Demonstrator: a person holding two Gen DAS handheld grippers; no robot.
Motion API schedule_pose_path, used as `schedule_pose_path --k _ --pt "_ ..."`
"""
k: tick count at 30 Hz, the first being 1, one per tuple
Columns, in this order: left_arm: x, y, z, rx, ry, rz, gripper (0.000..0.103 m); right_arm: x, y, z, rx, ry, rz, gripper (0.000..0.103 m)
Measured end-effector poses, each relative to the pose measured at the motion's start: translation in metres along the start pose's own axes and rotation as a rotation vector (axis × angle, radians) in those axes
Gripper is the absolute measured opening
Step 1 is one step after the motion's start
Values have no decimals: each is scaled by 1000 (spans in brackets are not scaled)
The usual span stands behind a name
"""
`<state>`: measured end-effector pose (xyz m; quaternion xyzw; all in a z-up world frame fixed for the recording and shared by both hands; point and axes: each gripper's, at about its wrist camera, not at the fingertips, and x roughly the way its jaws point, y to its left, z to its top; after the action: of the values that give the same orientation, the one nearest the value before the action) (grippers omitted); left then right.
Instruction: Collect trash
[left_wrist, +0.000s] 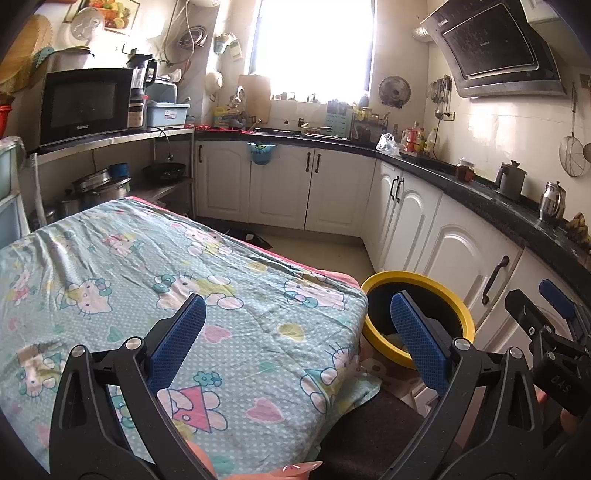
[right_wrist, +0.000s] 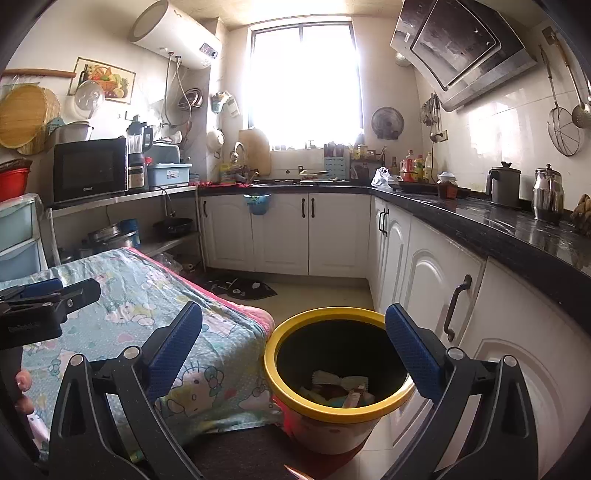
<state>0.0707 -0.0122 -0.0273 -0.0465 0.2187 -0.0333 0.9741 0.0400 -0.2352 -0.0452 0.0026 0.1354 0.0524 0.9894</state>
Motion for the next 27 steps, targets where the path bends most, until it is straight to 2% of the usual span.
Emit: schedule_pose_path --k 27 --pt "-3 1 3 2 -20 1 92 -2 -1 3 -14 -14 -4 97"
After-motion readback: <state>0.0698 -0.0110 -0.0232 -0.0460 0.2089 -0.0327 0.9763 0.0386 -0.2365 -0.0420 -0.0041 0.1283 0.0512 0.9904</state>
